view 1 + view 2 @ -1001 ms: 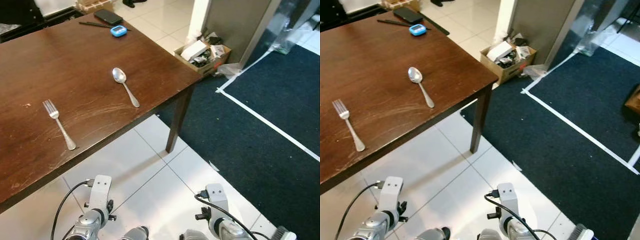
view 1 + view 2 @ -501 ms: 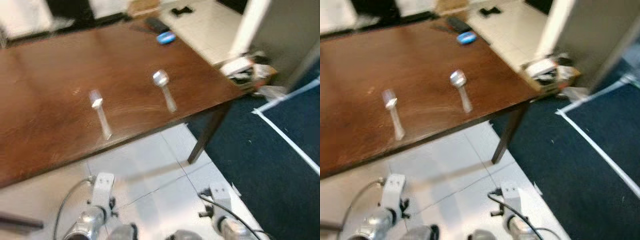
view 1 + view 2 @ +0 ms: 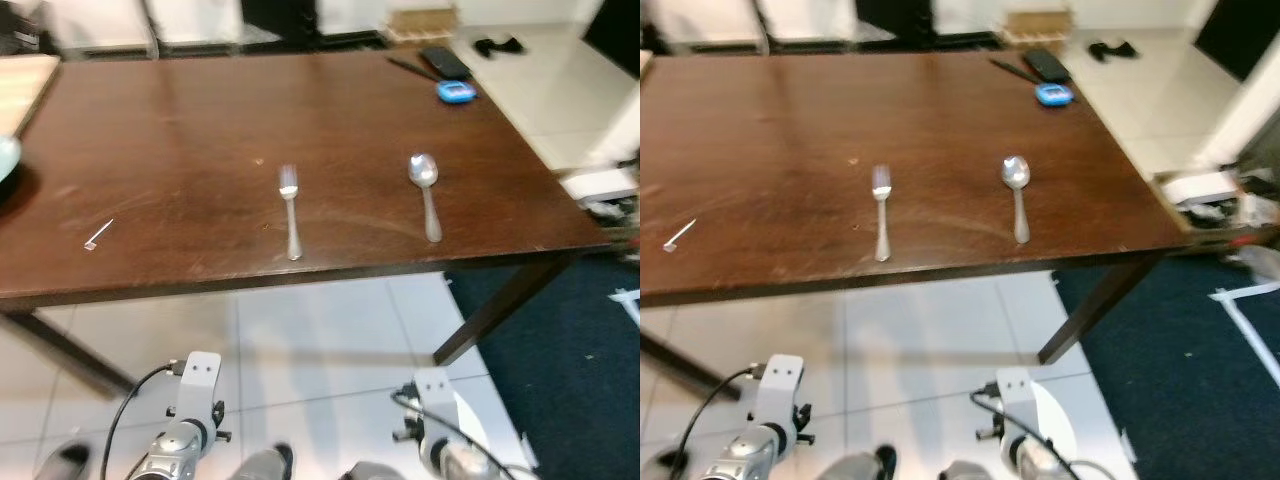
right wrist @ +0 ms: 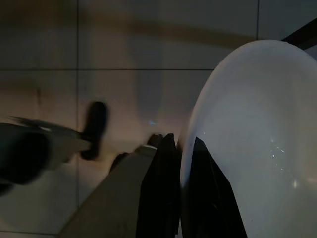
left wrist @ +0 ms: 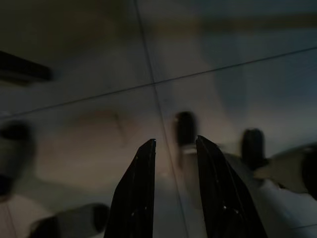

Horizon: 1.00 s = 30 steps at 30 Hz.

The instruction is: Setting the table

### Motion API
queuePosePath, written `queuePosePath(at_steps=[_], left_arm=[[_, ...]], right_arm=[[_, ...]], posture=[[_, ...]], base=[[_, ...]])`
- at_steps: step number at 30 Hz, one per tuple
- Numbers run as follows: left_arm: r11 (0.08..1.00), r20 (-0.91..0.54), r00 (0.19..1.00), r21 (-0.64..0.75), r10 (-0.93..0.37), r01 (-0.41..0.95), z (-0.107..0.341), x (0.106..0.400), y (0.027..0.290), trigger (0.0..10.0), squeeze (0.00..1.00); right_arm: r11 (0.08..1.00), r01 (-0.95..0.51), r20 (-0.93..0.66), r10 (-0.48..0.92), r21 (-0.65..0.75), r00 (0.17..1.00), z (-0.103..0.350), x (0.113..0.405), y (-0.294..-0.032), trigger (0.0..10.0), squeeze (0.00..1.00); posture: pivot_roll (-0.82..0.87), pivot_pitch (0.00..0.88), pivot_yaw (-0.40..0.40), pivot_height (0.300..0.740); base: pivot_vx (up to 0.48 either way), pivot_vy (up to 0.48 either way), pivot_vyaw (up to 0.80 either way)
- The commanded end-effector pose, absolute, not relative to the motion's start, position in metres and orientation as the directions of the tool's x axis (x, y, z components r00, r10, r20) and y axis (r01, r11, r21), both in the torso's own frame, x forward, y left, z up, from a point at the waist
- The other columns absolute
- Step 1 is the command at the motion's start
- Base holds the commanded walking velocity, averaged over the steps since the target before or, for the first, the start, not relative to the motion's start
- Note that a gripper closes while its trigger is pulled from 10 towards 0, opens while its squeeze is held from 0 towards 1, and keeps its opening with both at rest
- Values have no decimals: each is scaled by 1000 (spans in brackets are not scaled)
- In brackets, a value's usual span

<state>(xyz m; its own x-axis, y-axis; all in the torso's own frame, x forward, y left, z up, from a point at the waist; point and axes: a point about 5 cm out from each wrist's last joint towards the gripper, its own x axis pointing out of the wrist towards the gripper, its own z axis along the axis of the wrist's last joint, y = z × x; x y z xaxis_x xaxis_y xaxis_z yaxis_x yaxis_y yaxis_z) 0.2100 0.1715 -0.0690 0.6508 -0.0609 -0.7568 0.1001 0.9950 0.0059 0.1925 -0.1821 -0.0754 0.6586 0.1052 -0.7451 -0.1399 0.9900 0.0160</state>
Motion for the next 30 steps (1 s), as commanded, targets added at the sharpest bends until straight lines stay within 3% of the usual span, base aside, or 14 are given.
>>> queuePosePath(at_steps=[1,7,13,21,30], left_arm=[[996,-769,637,10,-52,93,-71,206,174,10000,0],[994,-759,647,3,-69,110,-69,209,173,10000,0],[991,-760,645,17,-71,129,-69,210,173,10000,0],[997,-753,656,-3,-50,72,-68,213,173,10000,0],[998,-745,666,-13,-45,53,-67,214,174,10000,0]], right_arm=[[991,-135,-748,101,16,655,-76,192,-181,10000,0],[993,-114,-756,82,10,650,-77,191,-184,10000,0],[993,-114,-757,83,11,649,-77,190,-184,10000,0],[993,-121,-749,84,6,657,-76,190,-186,10000,0],[953,-295,-693,167,-68,701,-64,209,-179,10000,0]], posture=[[49,74,8,740],[48,72,8,740],[48,72,8,740],[35,59,9,740],[30,51,6,740]], base=[[0,0,800],[0,0,133],[0,-480,0],[0,0,0],[0,0,0]])
